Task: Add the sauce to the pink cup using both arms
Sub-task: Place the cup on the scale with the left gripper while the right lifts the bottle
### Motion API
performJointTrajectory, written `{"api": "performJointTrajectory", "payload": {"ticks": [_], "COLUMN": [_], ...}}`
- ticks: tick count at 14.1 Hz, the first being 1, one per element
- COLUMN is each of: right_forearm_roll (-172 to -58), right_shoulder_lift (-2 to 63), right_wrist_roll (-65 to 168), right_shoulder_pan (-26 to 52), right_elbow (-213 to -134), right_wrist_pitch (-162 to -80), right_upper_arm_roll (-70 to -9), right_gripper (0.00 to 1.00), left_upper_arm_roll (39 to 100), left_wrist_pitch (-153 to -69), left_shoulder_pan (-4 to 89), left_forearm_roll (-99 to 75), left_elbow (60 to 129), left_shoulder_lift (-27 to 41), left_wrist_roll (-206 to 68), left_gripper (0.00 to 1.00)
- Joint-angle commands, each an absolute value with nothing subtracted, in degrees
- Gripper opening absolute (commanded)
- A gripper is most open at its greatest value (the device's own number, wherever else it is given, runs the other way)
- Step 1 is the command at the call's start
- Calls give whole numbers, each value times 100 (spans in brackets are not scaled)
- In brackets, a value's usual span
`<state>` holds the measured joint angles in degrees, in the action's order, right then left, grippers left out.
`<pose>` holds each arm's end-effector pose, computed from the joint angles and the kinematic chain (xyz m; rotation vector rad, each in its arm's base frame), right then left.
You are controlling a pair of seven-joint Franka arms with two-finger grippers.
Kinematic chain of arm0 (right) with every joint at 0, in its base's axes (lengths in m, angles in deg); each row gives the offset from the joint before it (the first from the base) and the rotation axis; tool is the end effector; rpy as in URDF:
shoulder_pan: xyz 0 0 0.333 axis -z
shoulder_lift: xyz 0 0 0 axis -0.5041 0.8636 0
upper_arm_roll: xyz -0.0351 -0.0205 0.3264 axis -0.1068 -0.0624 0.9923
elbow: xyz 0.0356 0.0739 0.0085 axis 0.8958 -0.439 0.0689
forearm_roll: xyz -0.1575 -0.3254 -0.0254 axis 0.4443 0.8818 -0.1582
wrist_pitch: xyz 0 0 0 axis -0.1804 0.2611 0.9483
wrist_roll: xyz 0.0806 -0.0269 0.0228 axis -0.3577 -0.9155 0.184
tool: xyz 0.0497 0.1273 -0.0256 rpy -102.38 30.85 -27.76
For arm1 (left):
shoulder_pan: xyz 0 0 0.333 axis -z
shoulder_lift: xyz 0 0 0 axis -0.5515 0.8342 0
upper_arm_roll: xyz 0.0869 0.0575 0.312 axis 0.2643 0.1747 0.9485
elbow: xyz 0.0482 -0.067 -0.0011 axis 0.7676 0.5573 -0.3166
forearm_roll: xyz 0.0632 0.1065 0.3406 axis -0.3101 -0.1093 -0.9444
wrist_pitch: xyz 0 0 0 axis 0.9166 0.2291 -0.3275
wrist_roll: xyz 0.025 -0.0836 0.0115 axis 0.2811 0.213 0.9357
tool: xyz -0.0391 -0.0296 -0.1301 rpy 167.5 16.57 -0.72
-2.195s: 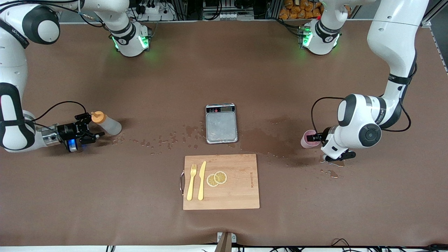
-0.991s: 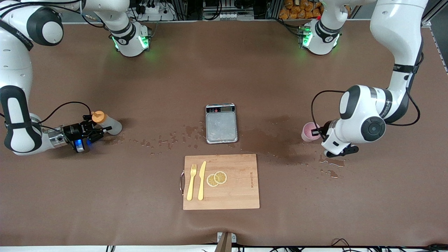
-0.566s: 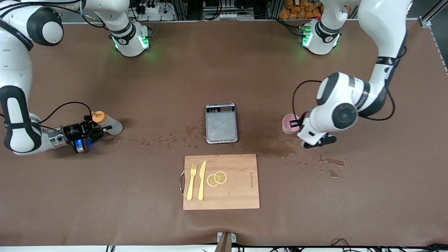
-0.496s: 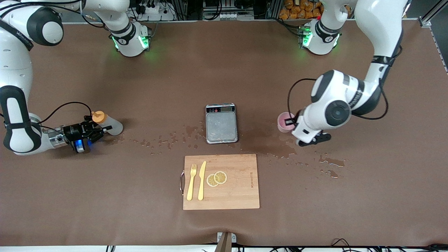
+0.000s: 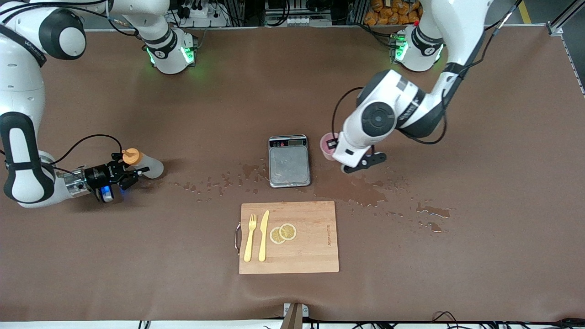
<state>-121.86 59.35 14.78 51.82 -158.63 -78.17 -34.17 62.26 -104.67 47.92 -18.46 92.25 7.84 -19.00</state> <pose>0.5634 -0.1068 0.1626 -1.7448 1.1588 1.3586 0.4879 -0.3779 0.3376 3.0410 0.5174 -0.4449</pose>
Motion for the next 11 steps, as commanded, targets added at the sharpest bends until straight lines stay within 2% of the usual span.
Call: {"api": "performJointTrajectory", "payload": {"ticks": [1, 5, 11], "right_forearm_roll": [-12308, -12300, -12037], "right_shoulder_lift": [5572, 5440, 5395], "right_wrist_roll": [744, -135, -1146], "right_shoulder_pan": [4970, 4864, 4267], "right_elbow": [-15785, -15398, -14731], "right_wrist_pitch": [-7699, -7628, -7699], "right_upper_arm_roll": [-3409, -3146, -3127], "right_gripper": [34, 34, 33], "left_upper_arm_roll": [6257, 6318, 6415], "left_wrist_pitch": [-10428, -10762, -11543], "left_shoulder_pan": [5200, 5535, 5781], "left_forearm_roll": [-1814, -1805, -1832], "left_elbow": [8534, 7709, 7619], "left_shoulder_lift": [1455, 2150, 2327], "left_wrist_roll": [-1239, -211, 501], "left_gripper": [0, 0, 0]}}
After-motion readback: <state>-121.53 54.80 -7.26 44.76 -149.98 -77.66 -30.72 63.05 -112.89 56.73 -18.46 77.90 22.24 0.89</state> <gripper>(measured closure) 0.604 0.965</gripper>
